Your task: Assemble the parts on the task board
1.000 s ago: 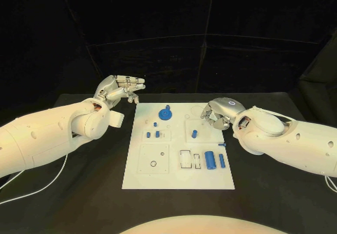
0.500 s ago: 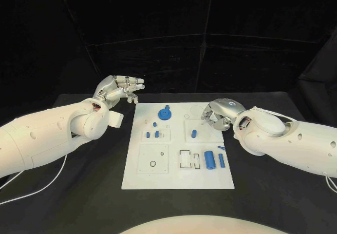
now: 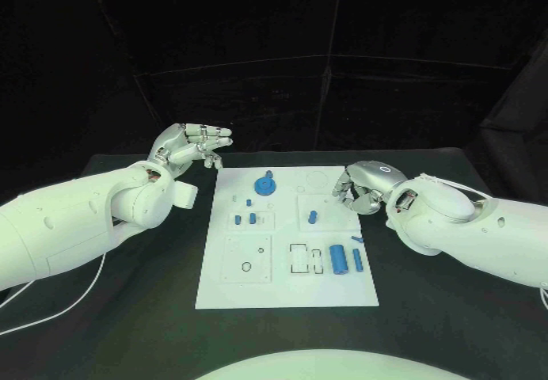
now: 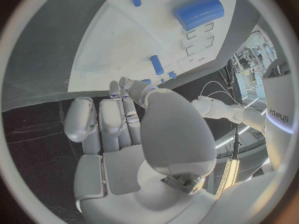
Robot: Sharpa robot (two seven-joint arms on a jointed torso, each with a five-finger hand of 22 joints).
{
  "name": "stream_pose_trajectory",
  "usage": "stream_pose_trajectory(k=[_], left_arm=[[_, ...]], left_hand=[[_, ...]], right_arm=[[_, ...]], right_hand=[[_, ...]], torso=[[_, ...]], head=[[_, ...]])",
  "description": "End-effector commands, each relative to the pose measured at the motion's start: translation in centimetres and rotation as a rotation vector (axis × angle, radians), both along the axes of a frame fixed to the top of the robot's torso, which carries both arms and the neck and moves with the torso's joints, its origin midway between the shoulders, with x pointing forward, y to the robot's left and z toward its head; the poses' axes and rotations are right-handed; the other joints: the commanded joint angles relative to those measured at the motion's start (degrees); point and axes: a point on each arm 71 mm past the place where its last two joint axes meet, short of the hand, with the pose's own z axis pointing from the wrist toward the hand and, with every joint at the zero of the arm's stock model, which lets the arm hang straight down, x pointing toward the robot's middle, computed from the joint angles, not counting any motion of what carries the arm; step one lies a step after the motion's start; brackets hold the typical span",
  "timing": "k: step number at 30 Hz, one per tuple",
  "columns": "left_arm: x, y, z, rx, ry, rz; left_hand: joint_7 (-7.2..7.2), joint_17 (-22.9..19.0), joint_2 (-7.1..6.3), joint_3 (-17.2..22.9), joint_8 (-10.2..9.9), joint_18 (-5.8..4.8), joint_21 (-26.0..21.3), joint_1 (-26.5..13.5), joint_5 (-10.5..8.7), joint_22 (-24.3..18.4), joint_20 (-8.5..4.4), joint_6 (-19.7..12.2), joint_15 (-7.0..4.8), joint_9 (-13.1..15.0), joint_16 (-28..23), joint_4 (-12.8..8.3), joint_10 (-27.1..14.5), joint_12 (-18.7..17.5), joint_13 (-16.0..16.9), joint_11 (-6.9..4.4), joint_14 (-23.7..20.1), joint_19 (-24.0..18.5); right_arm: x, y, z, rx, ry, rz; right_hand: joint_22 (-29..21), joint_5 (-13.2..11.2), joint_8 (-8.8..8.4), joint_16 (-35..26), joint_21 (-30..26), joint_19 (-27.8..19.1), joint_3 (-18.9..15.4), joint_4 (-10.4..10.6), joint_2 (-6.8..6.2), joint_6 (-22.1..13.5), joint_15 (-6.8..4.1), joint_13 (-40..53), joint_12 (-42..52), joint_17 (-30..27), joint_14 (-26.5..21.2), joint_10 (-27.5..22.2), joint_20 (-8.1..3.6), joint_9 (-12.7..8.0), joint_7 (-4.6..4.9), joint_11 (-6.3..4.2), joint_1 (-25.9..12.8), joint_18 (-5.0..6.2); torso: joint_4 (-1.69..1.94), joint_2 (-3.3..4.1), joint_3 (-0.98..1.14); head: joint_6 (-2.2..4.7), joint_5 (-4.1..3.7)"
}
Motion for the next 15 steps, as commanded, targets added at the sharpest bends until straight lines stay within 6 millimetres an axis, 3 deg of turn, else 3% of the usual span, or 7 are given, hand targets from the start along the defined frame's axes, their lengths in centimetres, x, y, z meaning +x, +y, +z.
stream_pose_trajectory(k=[1,4,8,15], left_arm=[[-0.1,-0.1,0.2,-0.01,-0.001,-0.01],[-0.1,-0.2,0.2,-0.011,-0.001,-0.012],[-0.4,-0.1,0.3,-0.012,-0.005,-0.009],[-0.7,0.1,0.4,-0.013,-0.012,-0.003]], left_hand=[[0.12,-0.06,-0.33,-0.34,0.37,0.82,-0.11,-0.28,-0.03,-0.09,0.16,-0.45,-0.08,-0.03,-0.2,-0.02,-0.29,0.25,0.06,0.05,-0.34,-0.39],[0.12,-0.06,-0.33,-0.34,0.37,0.82,-0.11,-0.28,-0.03,-0.09,0.16,-0.45,-0.08,-0.03,-0.2,-0.02,-0.29,0.25,0.06,0.05,-0.34,-0.39],[0.12,-0.06,-0.33,-0.34,0.37,0.82,-0.11,-0.28,-0.03,-0.09,0.16,-0.45,-0.08,-0.03,-0.2,-0.02,-0.29,0.25,0.06,0.05,-0.34,-0.39],[0.09,-0.18,-0.28,-0.36,0.48,0.84,-0.26,0.08,-0.02,-0.21,0.15,-0.48,-0.11,-0.02,-0.24,-0.23,-0.33,0.46,0.07,0.01,-0.42,-0.4]], right_arm=[[-0.5,-0.8,0.7,0.094,-0.006,-0.046],[-1.1,-1.7,1.0,0.13,-0.006,-0.074],[-1.9,-3.3,1.4,0.169,0.002,-0.122],[-3.3,-5.3,1.5,0.187,0.037,-0.178]], right_hand=[[-0.08,-0.76,-0.37,0.32,-0.08,0.01,-1.57,0.86,-0.55,-0.53,0.07,-0.06,-0.32,-0.01,1.26,-0.41,0.41,-0.08,-0.13,0.06,-1.6,-0.93],[-0.11,-0.64,-0.54,0.42,-0.15,0.05,-3.41,2.12,-1.51,-0.78,0.12,-0.08,-0.4,-0.04,1.25,-0.37,0.47,-0.08,-0.14,0.09,-3.18,-0.93],[-0.26,-0.36,-0.68,0.5,-0.3,0.08,-6.35,4.13,-2.45,-0.98,0.13,-0.06,-0.48,-0.16,1.21,-0.3,0.49,-0.05,-0.18,0.08,-4.87,-0.92],[-0.54,0.03,-0.74,0.41,-0.53,0.03,-8.82,5.52,-2.6,-1.11,0.09,0.0,-0.48,-0.52,1.11,-0.24,0.45,-0.03,-0.18,0.1,-4.82,-0.87]], torso=[[0.0,0.03,-0.04],[0.11,0.06,-0.09],[-0.14,0.09,-0.06],[-0.58,0.2,0.03]], head=[[-0.05,-0.32],[-0.08,-0.77],[-0.21,-1.14],[-0.36,-1.75]])
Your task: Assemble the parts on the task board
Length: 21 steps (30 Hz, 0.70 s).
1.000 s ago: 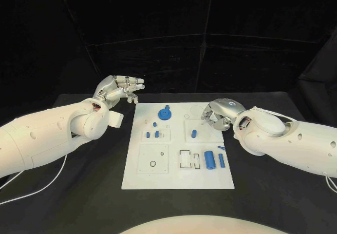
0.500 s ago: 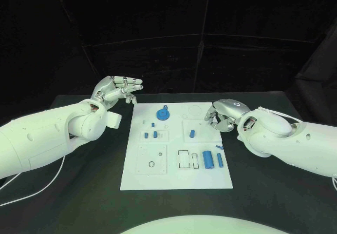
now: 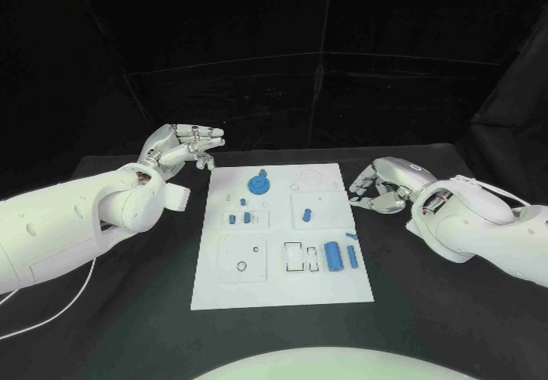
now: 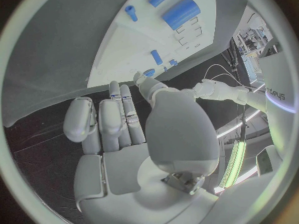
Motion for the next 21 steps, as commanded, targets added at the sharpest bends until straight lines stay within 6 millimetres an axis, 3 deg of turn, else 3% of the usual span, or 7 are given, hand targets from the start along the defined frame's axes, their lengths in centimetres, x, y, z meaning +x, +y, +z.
stream_pose_trajectory(k=[1,6,12,21], left_arm=[[-0.1,-0.1,0.3,-0.009,-0.012,0.002],[-0.3,-0.2,0.3,-0.012,-0.012,-0.004],[-0.5,0.0,0.3,-0.012,-0.01,-0.004],[-0.6,0.1,0.3,-0.012,-0.009,-0.005]], left_hand=[[0.09,-0.03,-0.28,-0.2,0.24,0.85,-0.26,0.08,-0.02,-0.05,0.15,-0.48,-0.11,-0.02,-0.24,-0.07,-0.33,0.08,0.08,0.01,-0.43,-0.4],[0.09,-0.03,-0.28,-0.2,0.24,0.85,-0.26,0.08,-0.02,-0.05,0.15,-0.48,-0.11,-0.02,-0.24,-0.07,-0.33,0.08,0.08,0.01,-0.43,-0.4],[0.09,-0.03,-0.28,-0.2,0.24,0.85,-0.26,0.08,-0.02,-0.05,0.15,-0.48,-0.11,-0.02,-0.24,-0.07,-0.33,0.08,0.08,0.01,-0.43,-0.4],[0.09,-0.03,-0.28,-0.2,0.24,0.85,-0.26,0.08,-0.02,-0.05,0.15,-0.48,-0.11,-0.02,-0.24,-0.07,-0.33,0.08,0.08,0.01,-0.43,-0.4]], right_arm=[[-0.6,-0.6,-0.1,0.058,0.024,-0.05],[-1.9,-1.0,-1.4,0.049,0.073,-0.051],[-3.3,-1.3,-3.4,0.012,0.106,-0.034],[-4.0,-0.6,-5.2,-0.018,0.117,0.007]], right_hand=[[-0.04,0.29,-0.34,0.28,-0.24,-0.01,-0.48,0.19,0.08,-0.43,0.07,0.01,-0.19,-0.09,1.11,-0.11,0.38,-0.02,0.02,0.15,0.0,-0.87],[-0.05,0.66,-0.18,0.37,-0.27,0.05,-0.9,0.22,0.76,-0.09,-0.08,0.02,-0.16,-0.1,1.12,0.14,0.27,0.05,-0.18,-0.02,1.46,-0.87],[-0.09,1.61,-0.03,0.35,-0.33,0.11,-0.84,-0.14,1.78,0.35,-0.27,-0.08,-0.41,-0.31,1.09,0.46,0.09,0.11,-0.45,-0.26,3.7,-0.87],[-0.16,2.45,0.01,0.27,-0.4,0.1,-0.82,-0.34,2.17,0.57,-0.34,-0.19,-0.8,-0.53,1.04,0.55,0.0,0.12,-0.6,-0.35,4.8,-0.86]], torso=[[-0.35,0.09,0.02],[-0.25,0.06,0.07],[-0.46,0.02,0.06],[-0.16,0.04,0.08]], head=[[-0.08,-0.43],[-0.31,-0.92],[-0.58,-0.79],[-0.57,-1.13]])
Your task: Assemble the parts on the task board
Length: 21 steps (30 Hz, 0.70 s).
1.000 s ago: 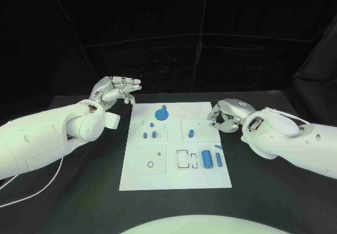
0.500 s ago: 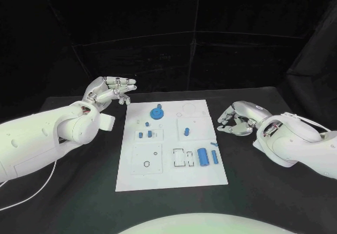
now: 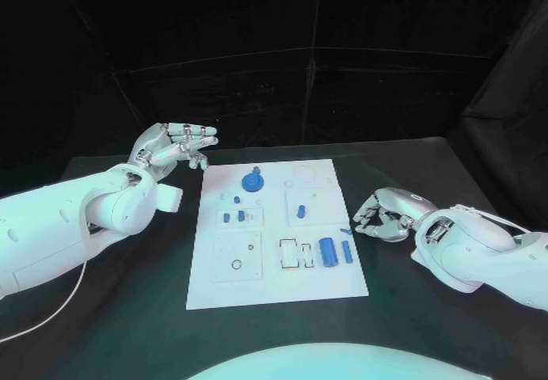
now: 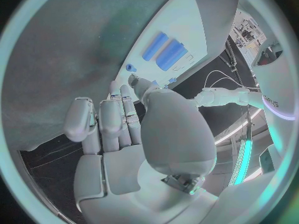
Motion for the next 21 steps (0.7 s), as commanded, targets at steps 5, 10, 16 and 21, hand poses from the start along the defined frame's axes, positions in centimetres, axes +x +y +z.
stream_pose_trajectory(k=[5,10,16,21], left_arm=[[0.0,0.0,0.2,-0.008,-0.009,-0.001],[0.0,0.0,0.1,-0.008,-0.008,-0.001],[0.0,0.1,0.1,-0.007,-0.005,-0.001],[0.0,0.1,0.1,-0.007,-0.003,-0.002]], left_hand=[[0.09,-0.03,-0.28,-0.2,0.25,0.85,-0.26,0.08,-0.02,-0.06,0.15,-0.48,-0.11,-0.02,-0.24,-0.08,-0.33,0.08,0.08,0.01,-0.43,-0.4],[0.1,-0.08,-0.25,-0.24,0.32,0.86,-0.33,0.21,-0.02,-0.12,0.14,-0.49,-0.12,-0.01,-0.24,-0.15,-0.36,0.2,0.08,0.01,-0.43,-0.37],[0.1,-0.08,-0.25,-0.24,0.32,0.86,-0.33,0.21,-0.02,-0.12,0.14,-0.49,-0.12,-0.01,-0.24,-0.15,-0.36,0.2,0.08,0.01,-0.43,-0.37],[0.1,-0.08,-0.25,-0.24,0.32,0.86,-0.33,0.21,-0.02,-0.12,0.14,-0.49,-0.12,-0.01,-0.24,-0.15,-0.36,0.2,0.08,0.01,-0.43,-0.37]], right_arm=[[-0.1,0.8,-0.5,-0.018,-0.027,0.041],[0.1,1.1,-0.8,-0.021,-0.02,0.046],[0.2,1.3,-1.1,-0.029,-0.008,0.049],[0.3,1.5,-1.4,-0.033,0.002,0.053]], right_hand=[[-0.07,0.48,0.0,0.29,-0.18,0.09,0.0,-0.4,-0.01,0.15,-0.35,-0.07,-0.26,-0.07,1.04,0.33,-0.01,0.06,-0.21,-0.15,0.75,-0.86],[-0.07,0.55,-0.06,0.29,-0.19,0.09,-0.04,-0.41,-0.03,0.07,-0.36,-0.08,-0.32,-0.07,1.04,0.33,-0.01,0.04,-0.2,-0.14,0.81,-0.86],[-0.16,0.62,-0.29,0.26,-0.25,0.05,-0.32,-0.29,-0.22,-0.31,-0.34,-0.1,-0.49,-0.17,1.03,0.34,-0.02,-0.06,-0.15,-0.09,0.77,-0.85],[-0.15,0.63,-0.41,0.26,-0.25,0.06,-0.46,-0.24,-0.31,-0.55,-0.33,-0.11,-0.6,-0.2,1.02,0.32,-0.02,-0.1,-0.15,-0.08,0.79,-0.86]], torso=[[0.26,-0.06,-0.02],[0.2,0.02,-0.02],[0.2,0.0,-0.06],[0.21,0.0,-0.08]], head=[[0.04,-0.15],[0.13,-0.09],[0.09,-0.08],[0.04,-0.06]])
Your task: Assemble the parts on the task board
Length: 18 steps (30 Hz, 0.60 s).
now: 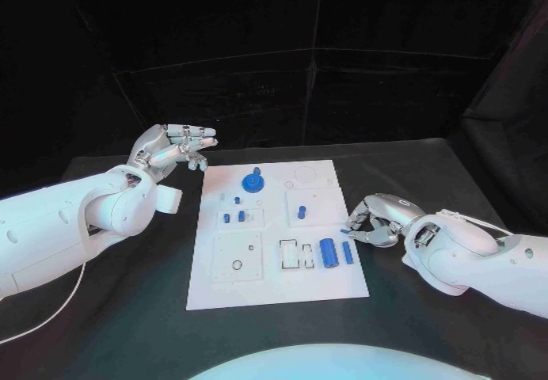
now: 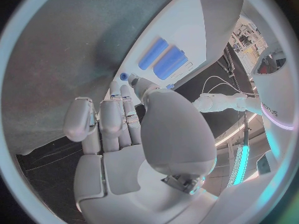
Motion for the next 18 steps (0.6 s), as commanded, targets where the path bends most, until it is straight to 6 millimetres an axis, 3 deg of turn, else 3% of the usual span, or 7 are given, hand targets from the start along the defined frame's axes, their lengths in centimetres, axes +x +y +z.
stream_pose_trajectory(k=[1,18], left_arm=[[0.02,-0.01,0.13,-0.008,-0.005,-0.004],[0.02,0.12,0.09,-0.007,-0.002,-0.003]], left_hand=[[0.1,-0.09,-0.25,-0.24,0.32,0.86,-0.33,0.21,-0.02,-0.05,0.14,-0.49,-0.12,-0.01,-0.24,-0.15,-0.36,0.2,0.08,0.01,-0.43,-0.37],[0.1,-0.09,-0.25,-0.24,0.32,0.86,-0.33,0.21,-0.02,-0.05,0.14,-0.49,-0.12,-0.01,-0.24,-0.15,-0.36,0.2,0.08,0.01,-0.43,-0.37]], right_arm=[[-0.01,0.17,-0.15,-0.012,0.007,0.011],[0.06,0.2,-0.91,-0.052,0.036,0.013]], right_hand=[[-0.06,0.33,-0.31,0.26,-0.25,0.06,-0.4,-0.04,-0.13,-0.48,-0.32,-0.07,-0.37,-0.09,1.02,0.32,-0.02,-0.12,0.02,-0.07,0.54,-0.85],[-0.11,0.22,-0.14,0.31,-0.29,0.05,-0.57,-0.01,-0.05,-0.23,-0.34,-0.06,-0.52,-0.08,1.02,0.36,-0.02,-0.04,-0.06,-0.12,0.79,-0.84]], torso=[[0.02,-0.01,-0.04],[-0.04,0.01,-0.04]], head=[[-0.12,0.0],[-0.31,0.09]])
